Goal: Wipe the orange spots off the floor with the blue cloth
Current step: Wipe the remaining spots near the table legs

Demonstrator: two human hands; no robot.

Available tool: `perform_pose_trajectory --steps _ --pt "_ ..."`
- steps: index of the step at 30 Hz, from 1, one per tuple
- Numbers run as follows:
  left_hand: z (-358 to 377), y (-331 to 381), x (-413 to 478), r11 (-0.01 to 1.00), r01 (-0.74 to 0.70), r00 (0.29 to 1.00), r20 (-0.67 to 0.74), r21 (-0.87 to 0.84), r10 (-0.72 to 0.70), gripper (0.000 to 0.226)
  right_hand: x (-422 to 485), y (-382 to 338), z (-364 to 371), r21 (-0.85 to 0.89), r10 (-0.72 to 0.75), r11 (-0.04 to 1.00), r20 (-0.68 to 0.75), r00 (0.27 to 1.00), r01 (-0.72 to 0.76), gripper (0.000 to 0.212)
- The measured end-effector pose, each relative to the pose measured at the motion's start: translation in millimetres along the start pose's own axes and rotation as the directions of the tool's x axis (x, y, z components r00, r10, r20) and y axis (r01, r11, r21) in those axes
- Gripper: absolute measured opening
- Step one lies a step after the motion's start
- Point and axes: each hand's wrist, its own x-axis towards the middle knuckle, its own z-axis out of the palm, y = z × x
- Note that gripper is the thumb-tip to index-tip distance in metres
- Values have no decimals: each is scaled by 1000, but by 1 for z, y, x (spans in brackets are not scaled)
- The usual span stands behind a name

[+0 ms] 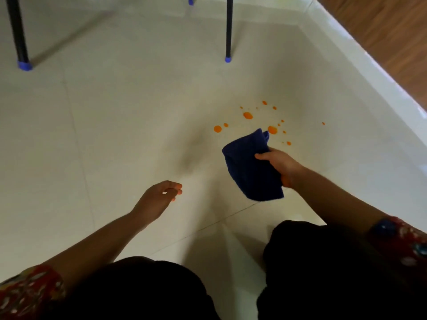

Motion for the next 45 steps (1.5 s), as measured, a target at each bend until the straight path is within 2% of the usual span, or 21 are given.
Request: perform_pose_trajectory --steps 2,5,7,9,10,12,14,16,17,21,23,25,28,30,32,35,38,40,42,44,45 --pt "13 6 7 999 -7 1000 9 40 7 21 10 3 -19 -73 -51 996 -29 998 49 28" --pt "24 13 10 989 1 997 70 151 -12 21 26 21 -40 -276 -165 951 -65 984 141 26" --pt "37 21 19 972 10 988 146 236 -45 22 41 35 -63 -447 -277 869 -90 957 210 22" --pt "51 35 35 947 17 972 217 322 -91 23 58 54 -86 -618 -392 743 -90 915 258 22" --pt "55 42 43 933 13 965 241 360 -107 21 65 65 -90 -682 -446 671 -58 893 290 23" --pt "68 53 66 912 37 963 229 409 -142 19 79 90 -93 -743 -468 545 115 876 389 30" --pt "77 62 80 889 68 968 187 452 -169 19 91 120 -86 -781 -369 413 328 870 469 52" --pt "86 69 94 869 116 975 112 481 -192 22 117 148 -83 -816 -372 150 476 797 558 65" --pt "90 72 98 855 135 976 79 500 -201 24 128 159 -83 -806 -381 61 526 760 588 66" --pt "107 77 104 807 222 965 -5 547 -262 29 163 184 -78 -755 -369 -60 625 688 654 70" --pt "117 75 106 788 265 954 -34 556 -297 28 167 188 -78 -741 -379 -83 642 666 666 70" --pt "129 68 109 774 256 961 -64 580 -269 26 168 188 -79 -726 -399 -93 654 642 681 70" --pt "159 55 119 810 237 964 -232 536 -128 27 174 192 -84 -700 -428 -116 675 601 705 62" --pt "183 51 129 817 220 932 -362 533 -15 34 182 194 -87 -722 -464 -72 635 618 688 57" --pt "203 45 136 807 180 907 -412 563 85 41 183 193 -85 -730 -495 -17 600 629 683 54" --pt "226 33 144 744 96 930 -325 661 169 51 173 207 -96 -735 -504 12 581 639 677 56" --pt "247 30 151 698 20 960 -210 715 188 57 172 226 -141 -763 -529 56 524 667 644 56" --pt "258 32 156 658 -20 966 -155 753 207 61 185 223 -166 -830 -545 158 379 748 535 56" --pt "264 33 164 623 -35 969 -126 781 213 61 207 201 -160 -879 -543 284 182 820 383 57" --pt "269 33 172 616 -25 979 -107 787 175 61 217 182 -132 -884 -523 374 49 851 281 58" --pt "273 31 175 606 -6 986 -97 796 136 62 215 181 -121 -882 -523 376 50 851 283 58"
